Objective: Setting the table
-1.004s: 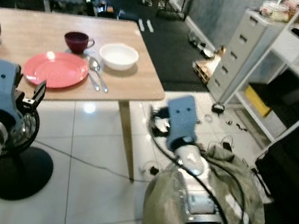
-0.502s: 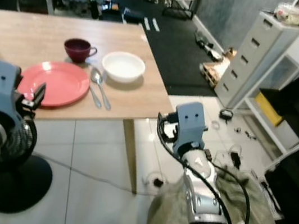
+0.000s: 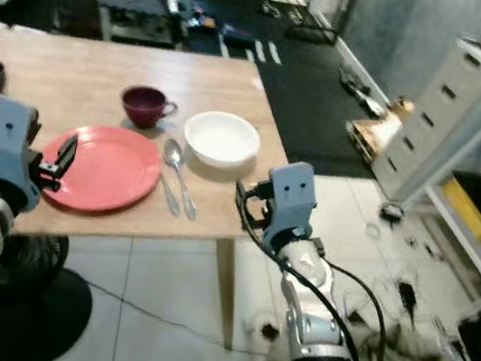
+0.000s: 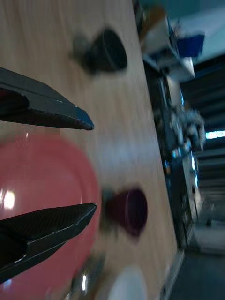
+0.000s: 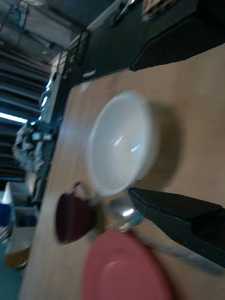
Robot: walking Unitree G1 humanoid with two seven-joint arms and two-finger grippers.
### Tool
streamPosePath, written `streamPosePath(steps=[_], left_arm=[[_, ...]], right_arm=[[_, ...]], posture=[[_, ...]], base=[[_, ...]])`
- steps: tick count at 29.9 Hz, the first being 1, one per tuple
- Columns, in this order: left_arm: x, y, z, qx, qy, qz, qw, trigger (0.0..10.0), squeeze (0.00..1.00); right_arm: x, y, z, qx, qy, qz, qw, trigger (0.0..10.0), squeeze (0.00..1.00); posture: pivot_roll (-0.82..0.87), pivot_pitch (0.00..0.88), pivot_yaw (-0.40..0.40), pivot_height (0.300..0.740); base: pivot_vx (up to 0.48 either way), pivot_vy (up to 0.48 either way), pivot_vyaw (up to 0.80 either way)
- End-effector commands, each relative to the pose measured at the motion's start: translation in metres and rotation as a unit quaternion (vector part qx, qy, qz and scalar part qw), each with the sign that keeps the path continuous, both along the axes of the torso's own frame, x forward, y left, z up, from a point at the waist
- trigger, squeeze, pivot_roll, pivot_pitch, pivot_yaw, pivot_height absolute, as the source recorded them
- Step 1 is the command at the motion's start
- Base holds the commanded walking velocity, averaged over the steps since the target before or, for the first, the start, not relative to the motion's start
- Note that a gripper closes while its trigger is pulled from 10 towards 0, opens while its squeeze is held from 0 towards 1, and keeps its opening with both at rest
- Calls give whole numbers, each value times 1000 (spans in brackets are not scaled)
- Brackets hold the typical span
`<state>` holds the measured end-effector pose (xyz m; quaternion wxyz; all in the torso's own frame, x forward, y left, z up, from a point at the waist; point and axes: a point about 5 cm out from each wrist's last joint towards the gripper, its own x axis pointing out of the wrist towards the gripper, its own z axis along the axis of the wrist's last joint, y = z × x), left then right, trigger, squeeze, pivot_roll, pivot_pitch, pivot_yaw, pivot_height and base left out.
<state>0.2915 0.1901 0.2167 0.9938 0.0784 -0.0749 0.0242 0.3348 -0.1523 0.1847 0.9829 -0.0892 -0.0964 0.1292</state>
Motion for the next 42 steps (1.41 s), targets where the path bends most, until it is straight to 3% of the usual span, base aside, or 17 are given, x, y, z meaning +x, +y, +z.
streamPosePath(steps=[1, 6, 42], left_arm=[[0, 4, -3, 7, 8, 11, 1000, 10000, 0], [0, 2, -4, 8, 11, 9, 1000, 10000, 0], [0, -5, -12, 11, 33, -13, 999, 10000, 0]], right_arm=[[0, 8, 2, 9, -4, 17, 1000, 10000, 0], [0, 7, 6, 35, -9, 27, 999, 10000, 0], [-3, 7, 3, 47, -3, 16, 999, 10000, 0]], posture=[[67, 15, 53, 740], [65, 10, 54, 740], [57, 12, 51, 740]], base=[[386, 0, 800], [194, 0, 0], [0, 0, 0]])
